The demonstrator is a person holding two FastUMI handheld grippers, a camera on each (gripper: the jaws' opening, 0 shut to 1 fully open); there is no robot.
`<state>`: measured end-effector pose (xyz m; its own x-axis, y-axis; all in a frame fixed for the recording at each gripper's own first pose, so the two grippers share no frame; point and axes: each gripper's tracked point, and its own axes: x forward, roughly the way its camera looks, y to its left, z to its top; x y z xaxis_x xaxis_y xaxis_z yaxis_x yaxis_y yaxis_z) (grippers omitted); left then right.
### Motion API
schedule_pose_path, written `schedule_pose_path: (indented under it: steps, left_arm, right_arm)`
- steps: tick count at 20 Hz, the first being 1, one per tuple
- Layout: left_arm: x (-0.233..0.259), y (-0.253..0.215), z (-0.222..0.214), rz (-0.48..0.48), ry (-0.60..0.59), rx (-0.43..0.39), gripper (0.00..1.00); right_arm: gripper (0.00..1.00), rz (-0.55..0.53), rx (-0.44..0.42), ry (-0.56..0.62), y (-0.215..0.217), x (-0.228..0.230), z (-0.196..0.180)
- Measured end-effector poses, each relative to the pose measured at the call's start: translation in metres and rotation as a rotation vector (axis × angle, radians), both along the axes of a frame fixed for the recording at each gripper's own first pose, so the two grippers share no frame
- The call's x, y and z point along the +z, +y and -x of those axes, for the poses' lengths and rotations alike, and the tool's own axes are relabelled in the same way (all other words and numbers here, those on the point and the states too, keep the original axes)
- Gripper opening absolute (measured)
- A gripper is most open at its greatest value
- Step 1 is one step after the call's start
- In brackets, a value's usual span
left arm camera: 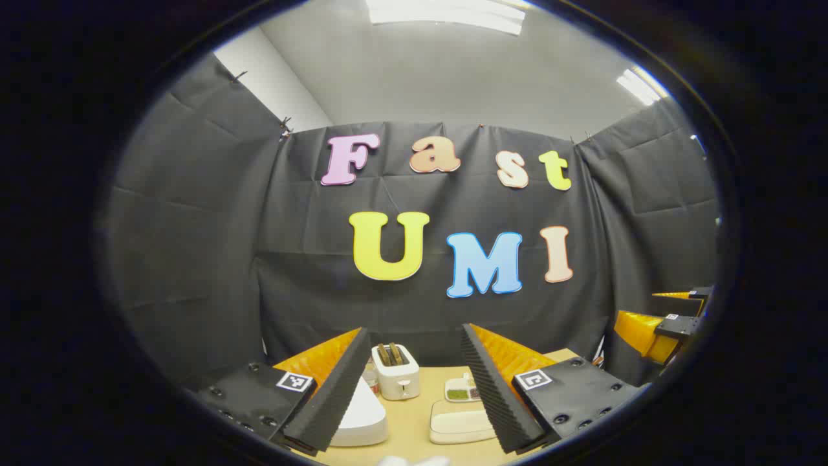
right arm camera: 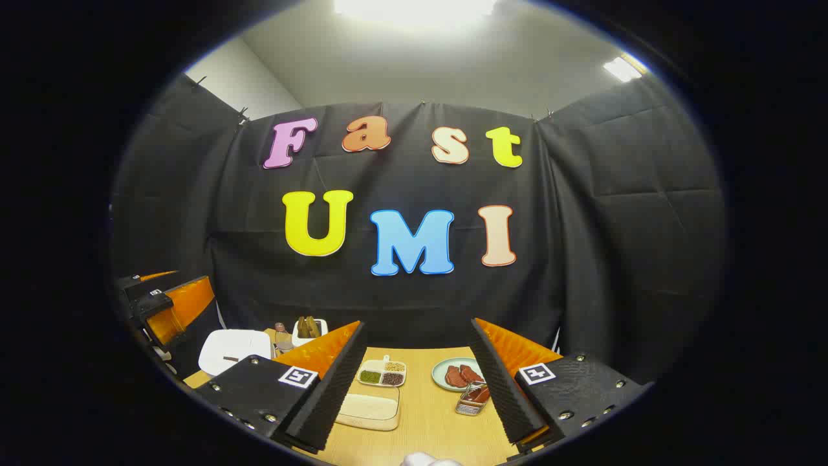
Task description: Close the left gripper, press the button to open the rice cooker; take a wooden spoon from the chopstick holder with the right hand, scoop a spoonful of rice and pour it into the rice cooker, then put the wooden spoon back into the chopstick holder.
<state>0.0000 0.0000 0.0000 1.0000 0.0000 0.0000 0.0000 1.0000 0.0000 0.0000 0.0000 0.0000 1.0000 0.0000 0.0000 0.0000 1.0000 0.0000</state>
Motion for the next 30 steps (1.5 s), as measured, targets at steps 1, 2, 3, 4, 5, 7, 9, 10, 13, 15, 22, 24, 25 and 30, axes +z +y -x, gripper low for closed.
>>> schedule_pose_path:
  steps: [1, 2, 3, 4, 5, 7, 9, 10, 13, 15, 22, 24, 25, 30]
  left_arm:
    - [0.001, 0.000, -0.001, -0.004, 0.000, 0.000, 0.98]
    - [0.000, 0.001, 0.000, -0.005, -0.002, 0.001, 0.98]
    - [0.001, 0.001, 0.001, 0.000, -0.004, 0.001, 0.97]
    - [0.000, 0.001, 0.000, 0.002, -0.007, 0.000, 0.98]
    - [0.001, 0.003, -0.001, -0.001, -0.007, 0.003, 0.98]
    - [0.001, 0.003, -0.002, -0.003, -0.010, 0.002, 0.98]
    - [-0.001, 0.002, -0.002, -0.005, -0.010, 0.001, 0.97]
    - [-0.003, 0.004, -0.003, -0.006, -0.008, 0.002, 0.97]
    - [-0.004, 0.005, -0.006, -0.002, -0.007, -0.002, 0.98]
    - [-0.002, 0.007, -0.007, -0.001, -0.013, 0.001, 0.97]
    - [-0.005, 0.014, -0.014, -0.004, -0.019, 0.005, 0.97]
    - [-0.008, 0.015, -0.015, 0.010, -0.012, 0.003, 0.98]
    - [-0.009, 0.016, -0.017, 0.005, -0.010, 0.002, 0.98]
    - [-0.015, 0.019, -0.023, -0.022, -0.013, -0.008, 0.46]
  right_arm:
    - [0.97, -0.002, 0.003, -0.008, 0.002, 0.002, 0.000]
    - [0.97, -0.001, 0.007, -0.013, 0.005, 0.003, 0.000]
    - [0.96, 0.005, 0.009, -0.015, 0.006, 0.003, 0.000]
    - [0.96, 0.011, 0.012, -0.015, 0.007, 0.003, 0.000]
    - [0.96, 0.013, 0.012, -0.014, 0.007, 0.003, -0.001]
    - [0.97, 0.003, 0.011, -0.013, 0.008, 0.004, -0.002]
    - [0.97, -0.002, 0.007, -0.012, 0.007, 0.003, -0.003]
    - [0.96, -0.002, 0.006, -0.006, 0.007, 0.001, -0.003]
    - [0.97, -0.006, 0.000, -0.004, 0.006, 0.000, -0.004]
    - [0.97, -0.005, 0.002, -0.001, 0.008, -0.002, -0.005]
    - [0.97, -0.003, -0.005, 0.010, 0.007, -0.005, -0.006]
    - [0.97, 0.002, -0.009, 0.020, 0.006, -0.008, -0.007]
    - [0.97, -0.002, -0.010, 0.023, 0.005, -0.009, -0.007]
    - [0.96, -0.011, -0.006, 0.043, 0.009, -0.014, -0.009]
